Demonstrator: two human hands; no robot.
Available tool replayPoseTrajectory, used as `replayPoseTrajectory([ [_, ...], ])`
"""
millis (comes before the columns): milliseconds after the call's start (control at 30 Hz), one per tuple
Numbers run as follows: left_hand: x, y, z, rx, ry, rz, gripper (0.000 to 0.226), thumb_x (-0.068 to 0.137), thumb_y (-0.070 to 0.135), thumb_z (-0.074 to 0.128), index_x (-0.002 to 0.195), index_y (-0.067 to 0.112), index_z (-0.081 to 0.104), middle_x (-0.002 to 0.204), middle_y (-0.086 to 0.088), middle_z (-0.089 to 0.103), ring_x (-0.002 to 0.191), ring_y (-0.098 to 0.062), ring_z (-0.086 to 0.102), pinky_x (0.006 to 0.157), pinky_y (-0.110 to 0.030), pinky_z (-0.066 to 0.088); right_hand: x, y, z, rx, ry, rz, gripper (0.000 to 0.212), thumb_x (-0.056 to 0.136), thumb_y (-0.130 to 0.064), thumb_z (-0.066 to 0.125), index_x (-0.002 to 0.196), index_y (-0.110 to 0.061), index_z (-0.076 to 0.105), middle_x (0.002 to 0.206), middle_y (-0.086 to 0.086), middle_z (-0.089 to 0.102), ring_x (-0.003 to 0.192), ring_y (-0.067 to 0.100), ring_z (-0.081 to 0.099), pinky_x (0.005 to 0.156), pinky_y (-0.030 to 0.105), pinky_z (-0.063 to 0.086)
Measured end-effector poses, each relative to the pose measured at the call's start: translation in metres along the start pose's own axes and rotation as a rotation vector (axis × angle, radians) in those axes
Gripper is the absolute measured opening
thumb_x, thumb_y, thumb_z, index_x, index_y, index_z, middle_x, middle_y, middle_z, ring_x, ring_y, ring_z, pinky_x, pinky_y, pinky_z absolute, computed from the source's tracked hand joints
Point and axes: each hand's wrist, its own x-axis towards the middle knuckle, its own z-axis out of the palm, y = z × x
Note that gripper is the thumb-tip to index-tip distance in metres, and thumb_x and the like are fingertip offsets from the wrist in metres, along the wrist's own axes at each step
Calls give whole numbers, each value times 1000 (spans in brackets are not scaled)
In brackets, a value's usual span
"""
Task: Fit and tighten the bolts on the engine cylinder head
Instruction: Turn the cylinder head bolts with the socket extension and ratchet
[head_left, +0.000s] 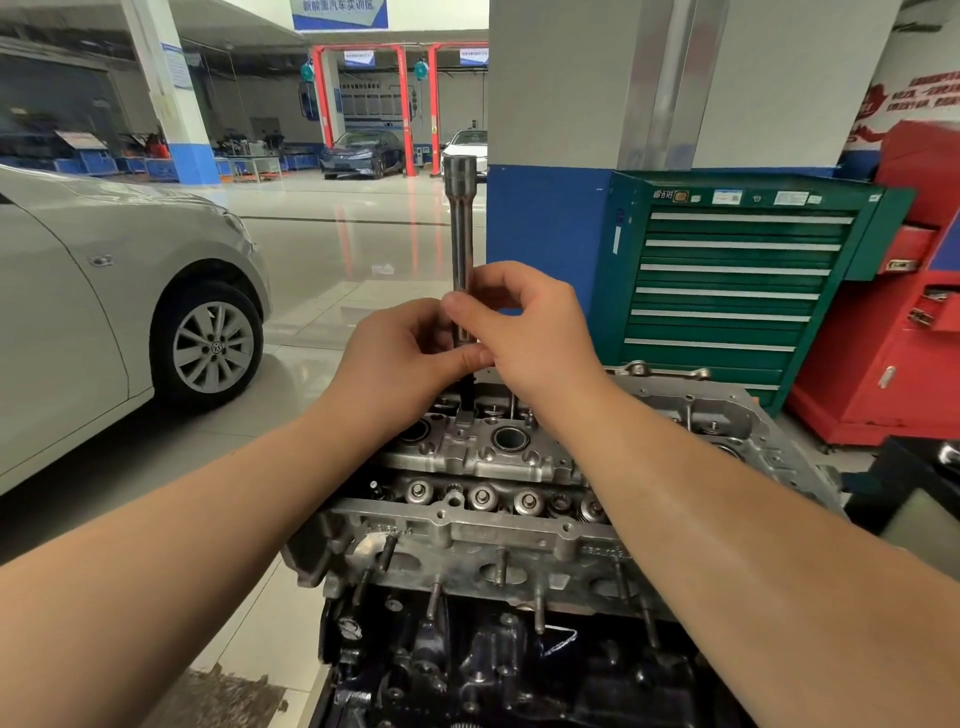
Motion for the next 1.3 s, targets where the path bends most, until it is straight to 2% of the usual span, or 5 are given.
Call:
replayPoseTrajectory([
  [200,-2,0,-1,-50,-130,60,18,98,20,72,104,37,72,95,-11,77,95,-32,72,92,-54,55,-2,-4,2,32,-41,17,12,95,-32,69,99,-42,75,100,-15,75,101,9,70,92,48,59],
  [433,-1,0,0,8,60,33,36,77,39,87,96,18,66,81,-3,69,76,-20,66,66,-26,52,1,-2,3,31,-7,28,9,85,-38,80,89,-31,77,89,-11,75,91,13,72,84,46,61],
  [733,-4,1,-3,-146,-69,9,26,100,13,69,126,15,70,110,0,79,106,-16,73,100,-47,57,1,-2,3,21,-15,-35,19,95,-28,65,92,-45,72,101,-17,75,99,2,68,90,36,58],
  [1100,-4,2,-1,-78,25,68,17,87,27,84,99,25,73,89,-2,77,88,-22,72,84,-44,58,2,0,0,54,-18,-16,11,78,-39,84,84,-39,75,87,-13,75,89,6,71,83,40,61],
  [1300,0,-3,-2,-232,-128,18,21,101,10,66,120,4,71,101,-15,78,90,-27,77,87,-40,62,16,-33,-13,-1,-55,-99,36,104,-22,60,139,-28,59,123,-9,69,117,8,62,108,34,48],
])
